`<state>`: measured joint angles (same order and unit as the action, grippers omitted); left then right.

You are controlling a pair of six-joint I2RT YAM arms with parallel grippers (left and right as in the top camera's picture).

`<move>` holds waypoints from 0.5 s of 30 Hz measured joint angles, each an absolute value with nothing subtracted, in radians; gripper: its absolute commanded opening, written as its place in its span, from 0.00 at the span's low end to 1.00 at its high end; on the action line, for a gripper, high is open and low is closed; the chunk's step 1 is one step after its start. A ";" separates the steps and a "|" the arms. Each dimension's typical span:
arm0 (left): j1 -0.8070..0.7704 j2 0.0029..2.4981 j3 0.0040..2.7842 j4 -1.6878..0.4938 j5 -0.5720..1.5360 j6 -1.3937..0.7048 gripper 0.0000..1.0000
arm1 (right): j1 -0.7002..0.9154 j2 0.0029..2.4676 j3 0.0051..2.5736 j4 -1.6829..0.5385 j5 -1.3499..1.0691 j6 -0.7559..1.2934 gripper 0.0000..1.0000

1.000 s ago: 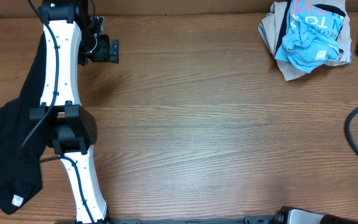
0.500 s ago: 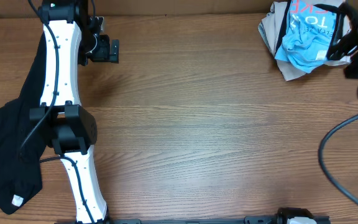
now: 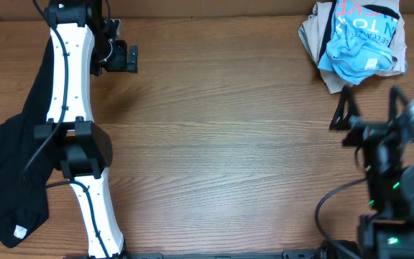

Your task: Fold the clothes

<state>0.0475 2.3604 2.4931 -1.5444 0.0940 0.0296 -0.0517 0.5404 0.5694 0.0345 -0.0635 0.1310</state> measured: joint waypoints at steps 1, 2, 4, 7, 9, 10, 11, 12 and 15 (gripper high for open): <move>0.047 2.360 2.493 -1.544 0.094 0.030 1.00 | -0.052 0.495 0.495 0.068 -0.064 0.131 1.00; 0.047 2.360 2.493 -1.544 0.094 0.030 1.00 | -0.052 0.458 0.440 0.094 -0.064 0.131 1.00; 0.047 2.360 2.493 -1.544 0.094 0.030 1.00 | -0.051 0.369 0.324 0.138 -0.064 0.131 1.00; 0.047 2.360 2.493 -1.545 0.094 0.030 1.00 | -0.051 0.266 0.192 0.203 -0.064 0.131 1.00; 0.047 2.360 2.493 -1.543 0.094 0.030 1.00 | -0.051 0.195 0.109 0.226 -0.072 0.131 1.00; 0.047 2.360 2.493 -1.543 0.094 0.030 1.00 | -0.051 0.159 0.070 0.226 -0.077 0.131 1.00; 0.047 2.360 2.493 -1.544 0.094 0.030 1.00 | -0.051 0.139 0.049 0.226 -0.079 0.132 1.00; 0.047 2.360 2.493 -1.543 0.094 0.030 1.00 | -0.051 0.118 0.030 0.211 -0.079 0.136 1.00; 0.047 2.360 2.493 -1.543 0.094 0.030 1.00 | -0.051 0.065 0.018 0.154 -0.078 0.142 1.00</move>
